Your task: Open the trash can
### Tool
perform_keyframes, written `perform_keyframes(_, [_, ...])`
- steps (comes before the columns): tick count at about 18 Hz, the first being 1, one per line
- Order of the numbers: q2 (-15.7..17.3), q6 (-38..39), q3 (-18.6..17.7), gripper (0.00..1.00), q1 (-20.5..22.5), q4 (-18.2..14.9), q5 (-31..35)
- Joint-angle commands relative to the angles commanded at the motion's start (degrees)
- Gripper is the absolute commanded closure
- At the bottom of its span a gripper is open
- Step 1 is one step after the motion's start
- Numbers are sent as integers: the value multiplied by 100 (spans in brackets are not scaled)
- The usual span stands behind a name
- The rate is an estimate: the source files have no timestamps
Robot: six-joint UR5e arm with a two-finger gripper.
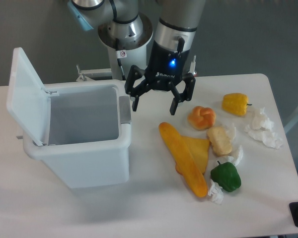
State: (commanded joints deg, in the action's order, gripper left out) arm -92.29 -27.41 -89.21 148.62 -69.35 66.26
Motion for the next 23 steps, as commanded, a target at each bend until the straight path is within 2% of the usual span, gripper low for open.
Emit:
perform_keyframes(3, [0, -474, 0, 0, 27, 9, 526])
perform_keyframes(5, [0, -712, -9, 0, 35, 0, 659])
perform_keyframes(10, [-35, -819, 0, 0, 150, -26, 1046])
perform_keyframes(17, [-26, -1434, -61, 0, 387, -53, 1108])
perform_keyframes(23, [-9, -2390, -97, 0, 492, -70, 1372])
